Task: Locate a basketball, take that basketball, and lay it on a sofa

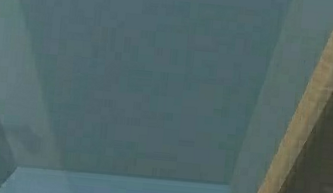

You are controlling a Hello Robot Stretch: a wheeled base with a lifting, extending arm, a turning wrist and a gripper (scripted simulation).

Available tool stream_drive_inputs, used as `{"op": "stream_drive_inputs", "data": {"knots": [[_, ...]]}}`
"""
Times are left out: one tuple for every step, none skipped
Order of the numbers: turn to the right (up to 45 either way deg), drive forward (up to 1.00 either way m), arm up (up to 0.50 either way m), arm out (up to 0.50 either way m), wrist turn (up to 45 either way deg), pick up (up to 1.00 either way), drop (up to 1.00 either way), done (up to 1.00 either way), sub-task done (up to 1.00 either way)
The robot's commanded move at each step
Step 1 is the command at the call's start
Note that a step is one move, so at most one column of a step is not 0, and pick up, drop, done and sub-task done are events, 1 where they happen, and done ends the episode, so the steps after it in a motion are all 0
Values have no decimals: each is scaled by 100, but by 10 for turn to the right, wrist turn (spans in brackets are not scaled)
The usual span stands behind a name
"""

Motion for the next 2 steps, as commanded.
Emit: {"op": "stream_drive_inputs", "data": {"knots": [[420,0,0,0,0,0,0,0,0],[0,40,0,0,0,0,0,0,0]]}}
